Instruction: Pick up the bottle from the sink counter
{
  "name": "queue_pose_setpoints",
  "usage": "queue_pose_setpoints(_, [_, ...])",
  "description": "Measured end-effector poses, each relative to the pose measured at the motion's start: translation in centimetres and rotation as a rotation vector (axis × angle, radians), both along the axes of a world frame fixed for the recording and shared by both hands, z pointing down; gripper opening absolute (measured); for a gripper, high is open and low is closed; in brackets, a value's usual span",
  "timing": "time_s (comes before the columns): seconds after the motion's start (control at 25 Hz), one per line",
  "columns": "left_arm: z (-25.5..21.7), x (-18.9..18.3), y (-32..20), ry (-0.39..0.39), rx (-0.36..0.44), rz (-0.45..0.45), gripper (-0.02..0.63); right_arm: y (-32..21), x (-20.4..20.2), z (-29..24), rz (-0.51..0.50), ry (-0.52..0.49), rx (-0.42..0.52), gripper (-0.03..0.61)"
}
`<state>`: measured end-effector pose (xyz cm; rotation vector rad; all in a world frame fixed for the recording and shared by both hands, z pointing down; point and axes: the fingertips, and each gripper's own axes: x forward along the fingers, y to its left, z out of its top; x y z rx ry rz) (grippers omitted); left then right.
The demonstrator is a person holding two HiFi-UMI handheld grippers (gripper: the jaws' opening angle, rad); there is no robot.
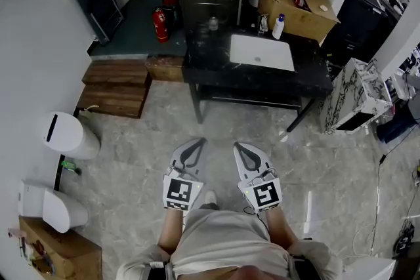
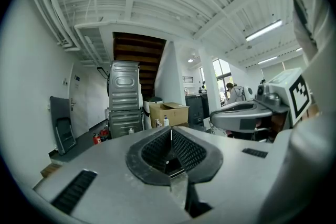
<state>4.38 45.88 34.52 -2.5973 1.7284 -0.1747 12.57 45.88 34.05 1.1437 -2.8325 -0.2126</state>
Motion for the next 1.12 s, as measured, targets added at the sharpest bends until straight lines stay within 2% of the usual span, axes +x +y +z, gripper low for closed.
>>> queue_pose_setpoints(0.44, [0.8,-3.7,-3.2,0.018,-0.004,0.025,0.006,-2.8,-4.1,0.5,0.03,0.013,-0.014,-0.003])
queue_pose_setpoints(0.68, [1.5,-4.4,-4.6,0.031,-0.028,0.026,0.006,-3.9,-4.7,1.3,0.029,0.027,-0.049,-0.003])
queue_pose_setpoints(0.96, [2.6,-5.3,-7.3,0.021,-0.056,-0.019,0.006,-7.2,-4.8,2.3,0.011,0.021,-0.08,-0.003])
queue_pose_setpoints(1.12, [2.5,-5.9,-9.4,0.003,-0.055,-0.062,0.006,-9.8,-4.6,3.0,-0.02,0.02,-0.061,-0.003])
